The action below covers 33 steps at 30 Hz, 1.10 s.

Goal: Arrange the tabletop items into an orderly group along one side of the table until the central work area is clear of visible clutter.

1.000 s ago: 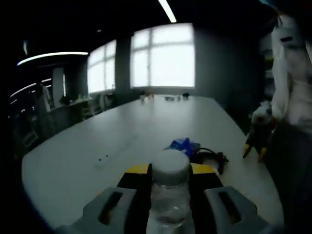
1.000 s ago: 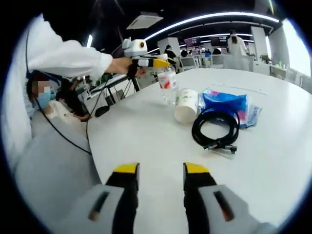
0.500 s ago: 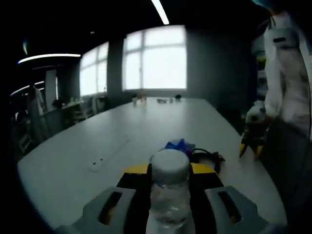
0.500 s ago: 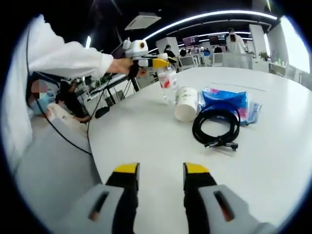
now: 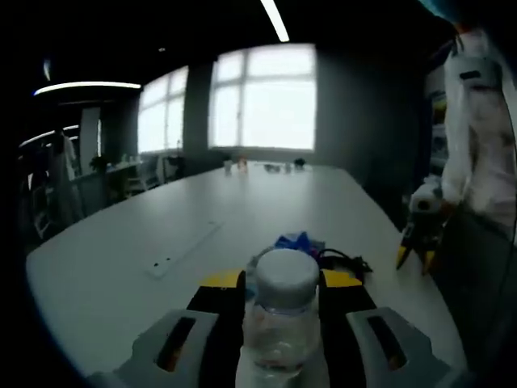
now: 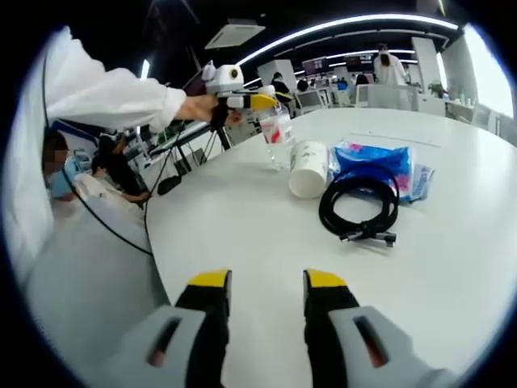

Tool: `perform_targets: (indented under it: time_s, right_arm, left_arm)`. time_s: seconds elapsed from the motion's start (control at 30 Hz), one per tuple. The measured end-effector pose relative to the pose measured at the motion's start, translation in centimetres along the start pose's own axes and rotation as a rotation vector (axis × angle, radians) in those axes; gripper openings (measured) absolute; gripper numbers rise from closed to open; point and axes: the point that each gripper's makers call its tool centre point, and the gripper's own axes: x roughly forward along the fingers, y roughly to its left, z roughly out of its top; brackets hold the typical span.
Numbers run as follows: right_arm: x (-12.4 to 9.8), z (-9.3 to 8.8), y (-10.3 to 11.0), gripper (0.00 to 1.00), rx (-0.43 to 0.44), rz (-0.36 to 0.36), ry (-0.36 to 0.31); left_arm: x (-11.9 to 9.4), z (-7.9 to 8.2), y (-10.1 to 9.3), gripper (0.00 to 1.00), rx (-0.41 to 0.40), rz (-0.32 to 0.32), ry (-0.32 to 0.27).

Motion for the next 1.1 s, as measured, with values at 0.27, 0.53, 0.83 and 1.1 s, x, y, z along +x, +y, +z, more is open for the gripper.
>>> perform_targets:
  time_s: [0.27,0.53,0.83,1.1]
  right_arm:
    - [0.1,0.2,0.0,0.33,0.006,0.003,-0.008]
    - [0.1,0.3,-0.1,0.33,0.018,0.002,-0.016]
    - [0.1,0.9,0.0,0.33,0.016,0.008,-0.031]
    - [0.0,1.4,0.0,0.33,0.002,0.013,-0.042]
  left_arm:
    - [0.2,-0.3,0.2,0.7,-0.026,0.07,0.0]
    - [-0.5,0.1,0.1,0.86,-0.023,0.128,0.005]
    - [-1.5,0.6,-0.9,0.89,-0.035,0.176,0.002]
    - [-2.6,0.6,-2.1,0.91,-0.05,0.206,0.005]
